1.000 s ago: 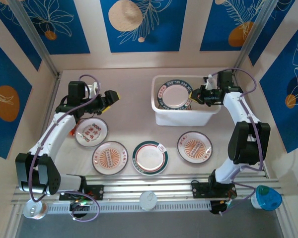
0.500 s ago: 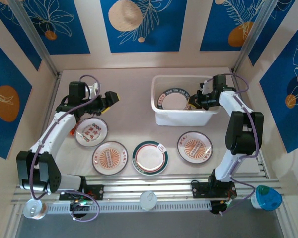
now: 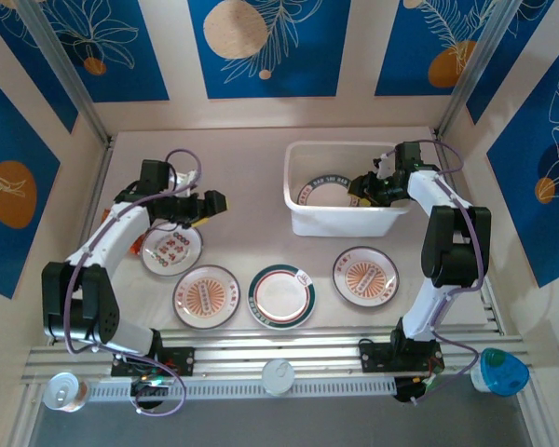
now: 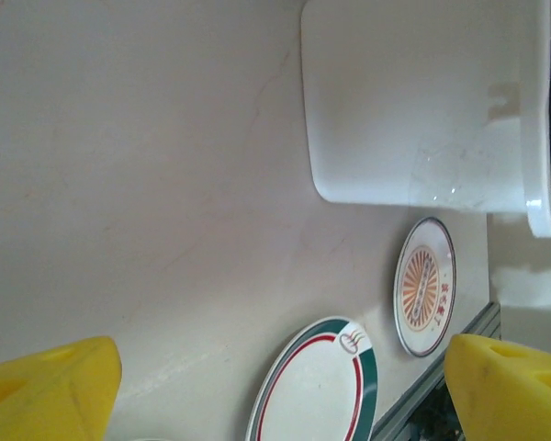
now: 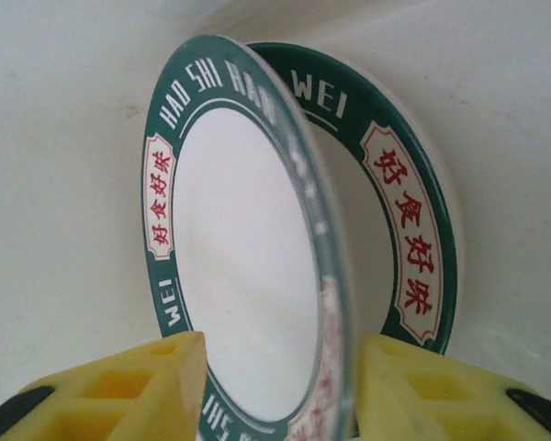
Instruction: Place the plates into the plastic bin on the countertop
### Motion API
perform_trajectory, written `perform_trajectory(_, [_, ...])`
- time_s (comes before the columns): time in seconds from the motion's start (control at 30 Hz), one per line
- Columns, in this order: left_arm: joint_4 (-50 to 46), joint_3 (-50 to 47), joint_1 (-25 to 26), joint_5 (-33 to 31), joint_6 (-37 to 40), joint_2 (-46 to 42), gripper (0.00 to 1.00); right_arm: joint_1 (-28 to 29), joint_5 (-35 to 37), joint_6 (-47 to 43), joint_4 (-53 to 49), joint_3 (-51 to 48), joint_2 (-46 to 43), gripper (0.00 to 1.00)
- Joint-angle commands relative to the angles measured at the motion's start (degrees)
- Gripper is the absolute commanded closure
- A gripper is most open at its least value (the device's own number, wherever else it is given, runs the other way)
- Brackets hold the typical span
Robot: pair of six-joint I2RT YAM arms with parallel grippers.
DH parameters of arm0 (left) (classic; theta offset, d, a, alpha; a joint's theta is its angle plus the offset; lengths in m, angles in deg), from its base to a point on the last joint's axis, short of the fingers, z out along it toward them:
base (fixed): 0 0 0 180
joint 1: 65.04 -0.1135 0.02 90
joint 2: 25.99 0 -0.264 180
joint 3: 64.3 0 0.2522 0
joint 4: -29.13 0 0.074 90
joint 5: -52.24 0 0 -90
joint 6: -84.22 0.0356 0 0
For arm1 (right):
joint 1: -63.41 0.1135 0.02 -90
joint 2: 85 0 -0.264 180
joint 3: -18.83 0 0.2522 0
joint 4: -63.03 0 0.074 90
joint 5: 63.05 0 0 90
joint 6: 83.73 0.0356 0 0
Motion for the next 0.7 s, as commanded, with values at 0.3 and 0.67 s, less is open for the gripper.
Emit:
perform_trajectory(0.3, [-9.7, -0.5, 9.5, 2.5, 14.2, 6.6, 0.18, 0.5, 10.3, -0.6, -3.5, -1.9, -15.0, 0.22])
perform_trajectory(0.67, [-10.0, -0.4, 17.8, -0.7, 17.7, 13.1, 0.21, 3.0, 15.6, 0.4, -8.0, -8.8, -30.9, 0.11])
